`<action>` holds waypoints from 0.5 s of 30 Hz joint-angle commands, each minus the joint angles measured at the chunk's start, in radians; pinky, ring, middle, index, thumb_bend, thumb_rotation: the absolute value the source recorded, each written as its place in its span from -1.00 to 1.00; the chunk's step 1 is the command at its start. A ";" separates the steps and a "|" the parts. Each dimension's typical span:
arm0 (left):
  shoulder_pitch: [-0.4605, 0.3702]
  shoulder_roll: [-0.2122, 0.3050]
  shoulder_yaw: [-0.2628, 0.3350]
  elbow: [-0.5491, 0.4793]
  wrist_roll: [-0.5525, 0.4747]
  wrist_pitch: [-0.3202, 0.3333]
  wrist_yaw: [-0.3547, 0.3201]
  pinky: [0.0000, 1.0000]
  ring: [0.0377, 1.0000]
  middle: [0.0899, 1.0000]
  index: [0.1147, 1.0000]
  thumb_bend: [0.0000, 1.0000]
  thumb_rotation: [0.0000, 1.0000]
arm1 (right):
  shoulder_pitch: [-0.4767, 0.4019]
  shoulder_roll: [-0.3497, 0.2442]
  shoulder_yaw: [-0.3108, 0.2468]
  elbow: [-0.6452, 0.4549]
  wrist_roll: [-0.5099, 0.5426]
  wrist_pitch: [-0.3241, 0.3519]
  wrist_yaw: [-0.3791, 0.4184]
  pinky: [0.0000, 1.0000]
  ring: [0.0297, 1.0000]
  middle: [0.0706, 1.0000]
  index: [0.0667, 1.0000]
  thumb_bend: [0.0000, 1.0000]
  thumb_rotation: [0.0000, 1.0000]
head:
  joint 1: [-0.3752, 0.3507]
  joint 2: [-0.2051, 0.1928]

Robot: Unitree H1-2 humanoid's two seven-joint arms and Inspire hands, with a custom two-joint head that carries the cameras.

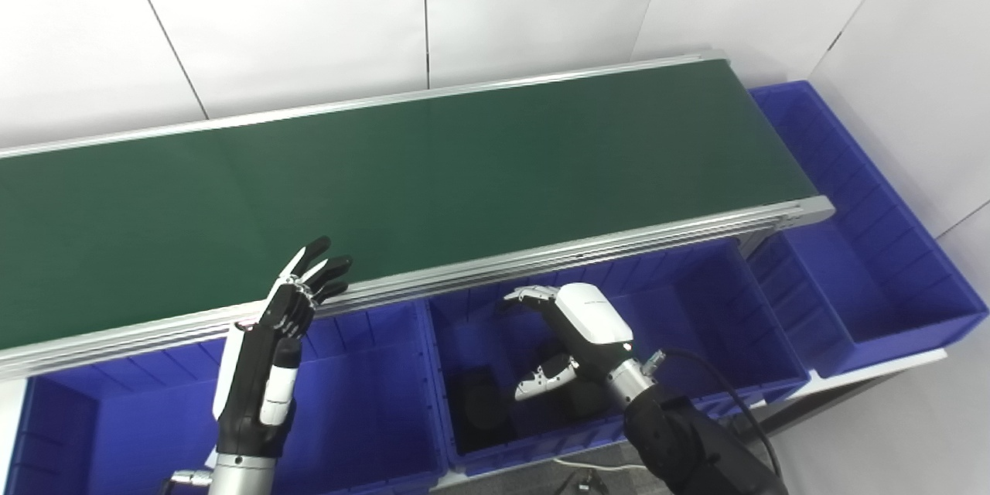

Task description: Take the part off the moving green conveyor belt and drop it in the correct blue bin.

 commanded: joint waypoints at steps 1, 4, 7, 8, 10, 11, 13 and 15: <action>-0.014 0.000 -0.001 -0.013 0.001 -0.033 -0.012 0.63 0.68 0.60 0.75 0.17 1.00 | -0.017 -0.012 -0.002 -0.021 0.000 -0.048 -0.028 0.57 0.55 0.57 0.40 0.91 -0.37 | 0.001 0.001; -0.014 0.001 -0.002 -0.007 0.008 -0.033 -0.010 0.64 0.68 0.61 0.75 0.17 1.00 | -0.013 -0.009 -0.005 -0.024 0.009 -0.055 -0.028 0.53 0.54 0.56 0.39 0.92 -0.37 | 0.013 -0.005; -0.013 -0.001 -0.004 0.001 0.019 -0.033 -0.001 0.62 0.67 0.60 0.75 0.18 1.00 | -0.004 -0.007 -0.010 -0.045 0.026 -0.056 -0.015 0.46 0.52 0.56 0.39 0.92 -0.39 | 0.026 -0.006; -0.013 -0.001 -0.004 0.004 0.022 -0.034 0.001 0.62 0.67 0.60 0.74 0.21 1.00 | -0.002 -0.006 -0.010 -0.051 0.031 -0.058 -0.012 0.33 0.49 0.56 0.38 0.92 -0.40 | 0.026 -0.006; -0.012 -0.004 -0.006 0.007 0.025 -0.034 0.004 0.61 0.67 0.59 0.74 0.24 1.00 | 0.006 -0.006 -0.010 -0.076 0.041 -0.059 -0.004 0.23 0.45 0.56 0.39 0.90 -0.35 | 0.039 -0.009; -0.012 -0.006 -0.007 0.009 0.025 -0.034 0.006 0.61 0.67 0.59 0.74 0.24 1.00 | 0.012 -0.005 -0.010 -0.098 0.050 -0.062 0.002 0.19 0.43 0.56 0.39 0.89 -0.31 | 0.044 -0.010; -0.010 -0.006 -0.008 0.012 0.022 -0.034 0.005 0.61 0.66 0.59 0.74 0.24 1.00 | 0.027 0.001 -0.010 -0.147 0.072 -0.064 0.014 0.14 0.41 0.55 0.40 0.86 -0.24 | 0.050 -0.012; -0.007 -0.007 -0.008 0.014 0.018 -0.034 0.002 0.62 0.67 0.60 0.74 0.26 1.00 | 0.045 0.014 -0.011 -0.209 0.098 -0.066 0.025 0.13 0.41 0.54 0.39 0.85 -0.23 | 0.057 -0.015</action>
